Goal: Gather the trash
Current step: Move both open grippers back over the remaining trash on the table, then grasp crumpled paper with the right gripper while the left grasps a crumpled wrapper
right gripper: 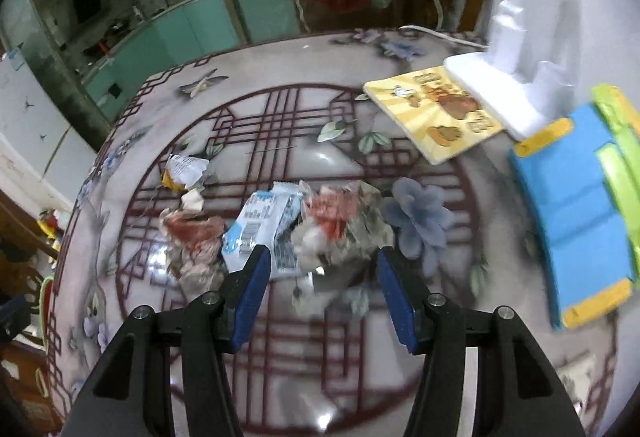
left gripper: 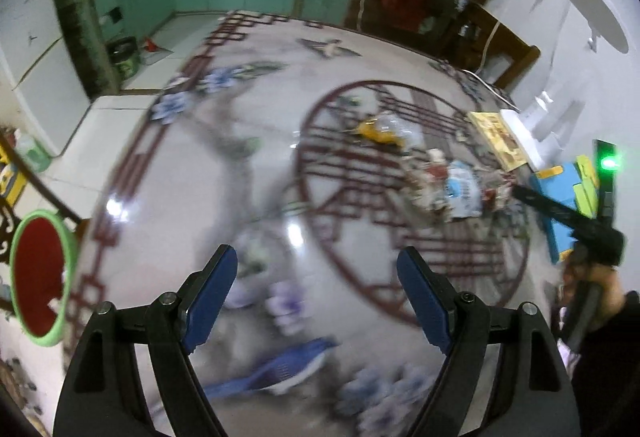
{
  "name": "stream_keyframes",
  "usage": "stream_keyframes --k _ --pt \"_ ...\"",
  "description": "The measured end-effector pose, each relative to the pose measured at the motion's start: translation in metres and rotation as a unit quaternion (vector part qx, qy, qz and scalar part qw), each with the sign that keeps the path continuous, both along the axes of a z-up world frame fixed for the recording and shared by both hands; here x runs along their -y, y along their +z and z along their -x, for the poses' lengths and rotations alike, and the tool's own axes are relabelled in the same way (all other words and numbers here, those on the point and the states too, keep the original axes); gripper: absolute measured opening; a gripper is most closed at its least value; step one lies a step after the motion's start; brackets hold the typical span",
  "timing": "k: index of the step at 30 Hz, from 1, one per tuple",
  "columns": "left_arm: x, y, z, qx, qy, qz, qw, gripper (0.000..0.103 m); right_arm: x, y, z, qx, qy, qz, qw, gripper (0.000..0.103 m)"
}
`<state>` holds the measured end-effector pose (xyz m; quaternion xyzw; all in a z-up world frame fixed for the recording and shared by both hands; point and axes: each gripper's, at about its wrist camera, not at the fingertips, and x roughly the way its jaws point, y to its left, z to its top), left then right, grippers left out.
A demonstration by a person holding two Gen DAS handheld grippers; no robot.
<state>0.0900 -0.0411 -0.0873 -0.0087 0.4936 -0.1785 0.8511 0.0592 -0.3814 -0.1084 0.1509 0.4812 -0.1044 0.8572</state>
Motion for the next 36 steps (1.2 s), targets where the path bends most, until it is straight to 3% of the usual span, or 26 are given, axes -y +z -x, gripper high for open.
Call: stream_keyframes --k 4,6,7,11,18,24,26,28,29,32,36 --pt "0.036 0.000 -0.006 0.007 -0.018 -0.007 0.9998 0.082 0.010 -0.035 -0.025 -0.032 0.008 -0.013 0.999 0.054" --pt "0.053 -0.002 -0.011 0.010 -0.027 -0.012 0.9995 0.082 0.015 -0.042 -0.026 -0.026 0.005 -0.021 0.999 0.038" --pt "0.062 -0.004 -0.015 0.009 -0.031 -0.016 0.9994 0.082 0.017 -0.043 -0.026 -0.020 0.006 -0.026 0.999 0.038" --pt "0.100 -0.021 -0.033 0.005 -0.046 -0.033 0.9984 0.082 0.022 -0.035 -0.011 0.014 0.000 -0.052 0.999 0.030" --pt "0.150 -0.058 -0.059 -0.015 -0.061 -0.048 0.9968 0.082 0.013 -0.014 0.025 0.049 -0.022 -0.075 0.996 0.030" --pt "0.160 -0.077 -0.074 -0.034 -0.044 -0.044 0.9975 0.081 0.001 -0.009 0.040 0.059 -0.034 -0.090 0.994 0.030" --pt "0.162 -0.084 -0.077 -0.043 -0.043 -0.045 0.9971 0.058 -0.001 -0.009 0.041 0.056 -0.032 -0.089 0.994 0.030" --pt "0.161 -0.090 -0.079 -0.057 -0.049 -0.039 0.9964 0.045 -0.002 -0.008 0.042 0.056 -0.034 -0.093 0.994 0.030" --pt "0.161 -0.090 -0.079 -0.059 -0.054 -0.027 0.9964 0.032 -0.002 -0.007 0.042 0.057 -0.033 -0.092 0.994 0.030" --pt "0.162 -0.082 -0.073 -0.042 -0.072 -0.035 0.9959 0.011 -0.006 -0.003 0.043 0.057 -0.029 -0.088 0.994 0.030" --pt "0.147 -0.064 -0.061 -0.028 -0.075 -0.029 0.9964 0.006 -0.017 0.006 0.042 0.060 -0.013 -0.080 0.995 0.030"
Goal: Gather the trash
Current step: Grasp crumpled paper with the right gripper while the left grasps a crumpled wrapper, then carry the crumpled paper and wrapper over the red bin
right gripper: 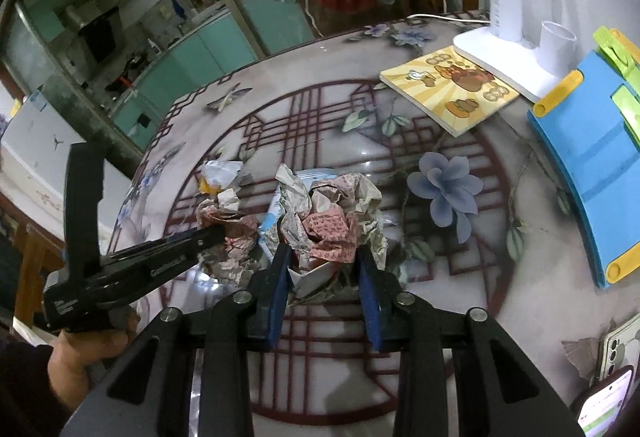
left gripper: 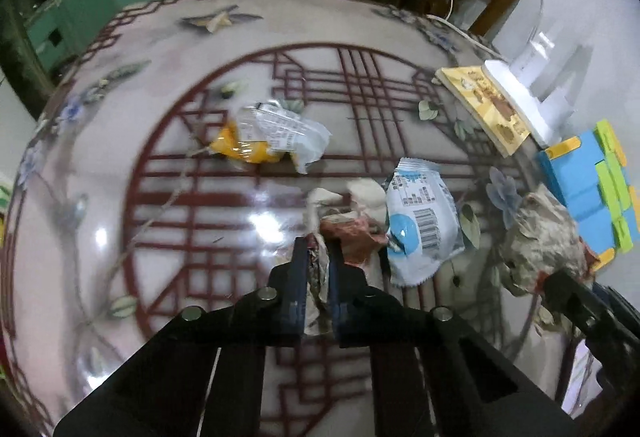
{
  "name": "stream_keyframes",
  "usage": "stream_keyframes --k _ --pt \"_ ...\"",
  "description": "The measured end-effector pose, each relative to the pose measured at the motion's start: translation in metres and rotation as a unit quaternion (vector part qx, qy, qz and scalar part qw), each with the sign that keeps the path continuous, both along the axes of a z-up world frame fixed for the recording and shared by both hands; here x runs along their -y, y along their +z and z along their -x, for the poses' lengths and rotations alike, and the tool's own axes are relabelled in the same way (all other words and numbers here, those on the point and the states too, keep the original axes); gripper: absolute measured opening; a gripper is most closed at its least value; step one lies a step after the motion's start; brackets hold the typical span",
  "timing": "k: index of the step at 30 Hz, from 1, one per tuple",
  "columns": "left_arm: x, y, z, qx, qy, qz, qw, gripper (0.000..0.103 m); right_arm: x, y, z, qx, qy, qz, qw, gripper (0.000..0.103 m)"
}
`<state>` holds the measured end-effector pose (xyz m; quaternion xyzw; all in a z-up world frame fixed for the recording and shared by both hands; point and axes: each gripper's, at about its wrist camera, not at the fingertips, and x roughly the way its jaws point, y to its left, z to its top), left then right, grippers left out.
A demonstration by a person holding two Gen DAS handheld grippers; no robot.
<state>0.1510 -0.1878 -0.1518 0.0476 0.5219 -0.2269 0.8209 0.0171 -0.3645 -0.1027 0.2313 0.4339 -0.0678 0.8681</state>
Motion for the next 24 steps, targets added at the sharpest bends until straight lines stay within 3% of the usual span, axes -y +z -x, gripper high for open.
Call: stream_keyframes --k 6,12,24 --pt "-0.040 0.034 0.021 0.024 0.014 0.019 0.9995 0.006 -0.026 0.017 -0.001 0.013 0.028 0.009 0.999 0.030" --pt "-0.074 0.058 0.040 0.059 0.023 0.013 0.9979 0.006 -0.058 0.029 -0.003 0.022 0.056 0.015 0.998 0.030" --pt "-0.150 0.070 0.053 0.081 0.066 0.009 0.9945 0.006 -0.137 0.045 -0.011 0.029 0.107 0.028 0.993 0.030"
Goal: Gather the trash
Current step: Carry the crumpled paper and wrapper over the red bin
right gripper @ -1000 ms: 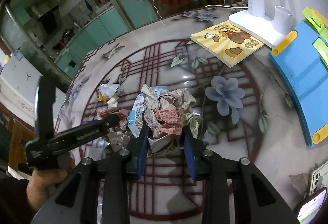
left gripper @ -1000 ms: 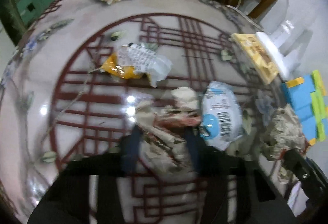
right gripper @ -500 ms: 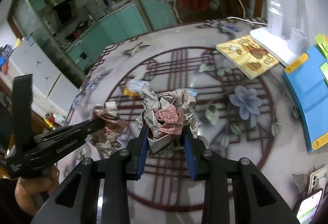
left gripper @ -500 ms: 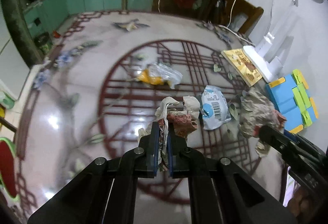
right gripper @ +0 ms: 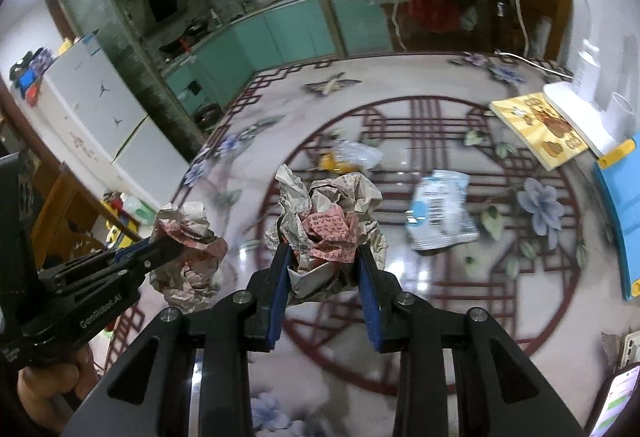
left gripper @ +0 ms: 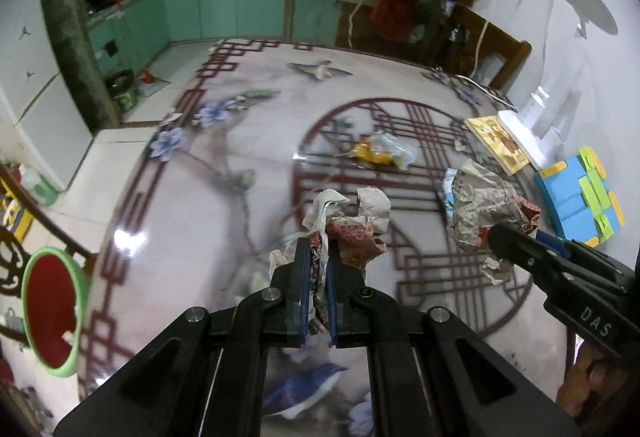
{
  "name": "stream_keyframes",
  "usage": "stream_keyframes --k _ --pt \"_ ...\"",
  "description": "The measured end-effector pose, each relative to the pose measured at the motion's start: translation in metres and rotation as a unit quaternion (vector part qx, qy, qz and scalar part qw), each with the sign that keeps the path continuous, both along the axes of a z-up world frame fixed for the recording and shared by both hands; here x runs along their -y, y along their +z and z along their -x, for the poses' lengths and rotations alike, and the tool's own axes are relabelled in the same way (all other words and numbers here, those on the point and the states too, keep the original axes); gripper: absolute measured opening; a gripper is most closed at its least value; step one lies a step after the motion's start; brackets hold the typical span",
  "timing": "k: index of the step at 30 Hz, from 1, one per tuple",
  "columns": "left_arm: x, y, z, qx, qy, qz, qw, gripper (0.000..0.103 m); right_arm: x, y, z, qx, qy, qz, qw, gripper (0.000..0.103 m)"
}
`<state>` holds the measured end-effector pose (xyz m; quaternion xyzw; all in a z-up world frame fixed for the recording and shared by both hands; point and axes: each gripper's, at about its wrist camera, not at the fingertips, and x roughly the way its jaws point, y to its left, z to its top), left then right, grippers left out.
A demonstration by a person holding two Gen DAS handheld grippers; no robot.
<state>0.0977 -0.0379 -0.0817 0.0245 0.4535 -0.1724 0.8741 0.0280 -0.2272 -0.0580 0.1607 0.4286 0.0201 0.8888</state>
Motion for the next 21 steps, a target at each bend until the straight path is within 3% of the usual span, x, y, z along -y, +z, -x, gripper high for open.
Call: stream_keyframes --k 21 --pt "-0.133 0.005 -0.005 0.010 0.047 0.015 0.9987 0.006 -0.147 0.019 -0.025 0.002 0.064 0.026 0.998 0.030"
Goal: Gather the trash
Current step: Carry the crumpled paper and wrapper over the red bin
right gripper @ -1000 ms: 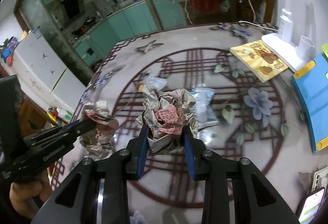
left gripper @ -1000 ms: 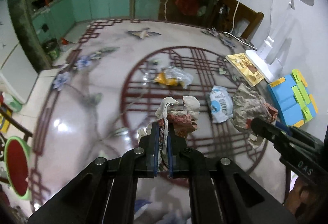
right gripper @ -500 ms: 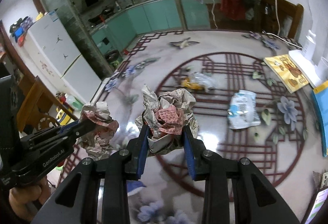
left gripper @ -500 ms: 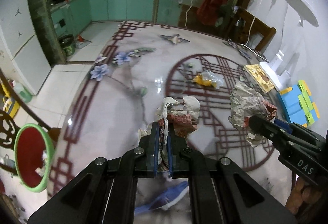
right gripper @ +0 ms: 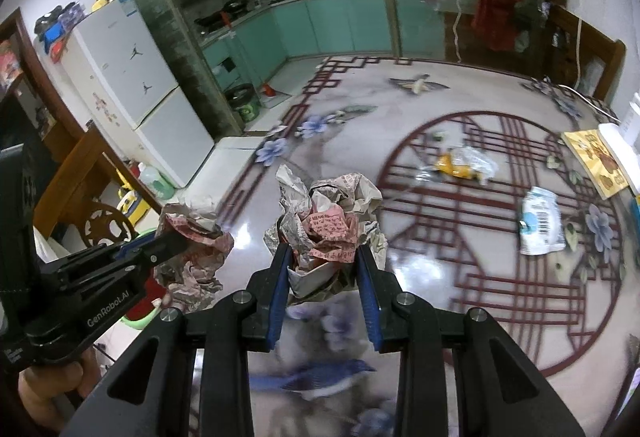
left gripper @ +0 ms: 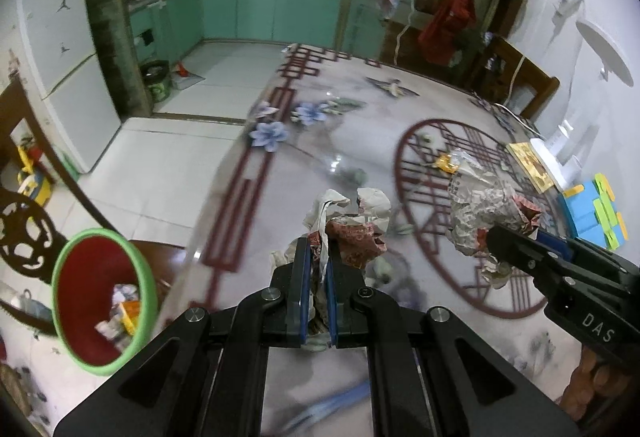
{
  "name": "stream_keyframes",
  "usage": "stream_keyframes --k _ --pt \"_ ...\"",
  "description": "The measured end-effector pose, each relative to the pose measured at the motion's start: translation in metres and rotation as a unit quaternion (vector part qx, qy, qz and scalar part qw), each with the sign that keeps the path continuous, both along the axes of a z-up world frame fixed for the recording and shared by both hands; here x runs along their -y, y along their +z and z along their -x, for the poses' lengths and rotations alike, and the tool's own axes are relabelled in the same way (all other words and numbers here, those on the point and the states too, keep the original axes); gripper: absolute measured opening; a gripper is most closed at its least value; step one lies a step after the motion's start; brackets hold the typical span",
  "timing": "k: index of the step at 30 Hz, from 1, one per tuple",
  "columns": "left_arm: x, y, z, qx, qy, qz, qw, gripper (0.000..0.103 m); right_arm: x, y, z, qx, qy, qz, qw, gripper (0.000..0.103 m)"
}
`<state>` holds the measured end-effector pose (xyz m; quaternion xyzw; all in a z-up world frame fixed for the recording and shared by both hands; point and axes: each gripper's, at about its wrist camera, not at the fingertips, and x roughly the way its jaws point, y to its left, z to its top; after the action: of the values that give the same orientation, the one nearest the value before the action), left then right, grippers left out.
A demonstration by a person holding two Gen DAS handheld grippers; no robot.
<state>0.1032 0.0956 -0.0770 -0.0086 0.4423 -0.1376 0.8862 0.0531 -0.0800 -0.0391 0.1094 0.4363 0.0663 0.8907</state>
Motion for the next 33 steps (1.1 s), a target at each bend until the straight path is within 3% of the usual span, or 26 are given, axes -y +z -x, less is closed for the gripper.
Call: stream_keyframes --k 19,33 --pt "-0.131 -0.007 0.002 0.000 0.096 0.002 0.9954 0.006 -0.144 0.009 -0.024 0.008 0.090 0.004 0.996 0.030" --pt "-0.203 -0.025 0.005 -0.017 0.161 0.000 0.9868 0.006 -0.211 0.001 -0.036 -0.001 0.139 0.007 0.990 0.030"
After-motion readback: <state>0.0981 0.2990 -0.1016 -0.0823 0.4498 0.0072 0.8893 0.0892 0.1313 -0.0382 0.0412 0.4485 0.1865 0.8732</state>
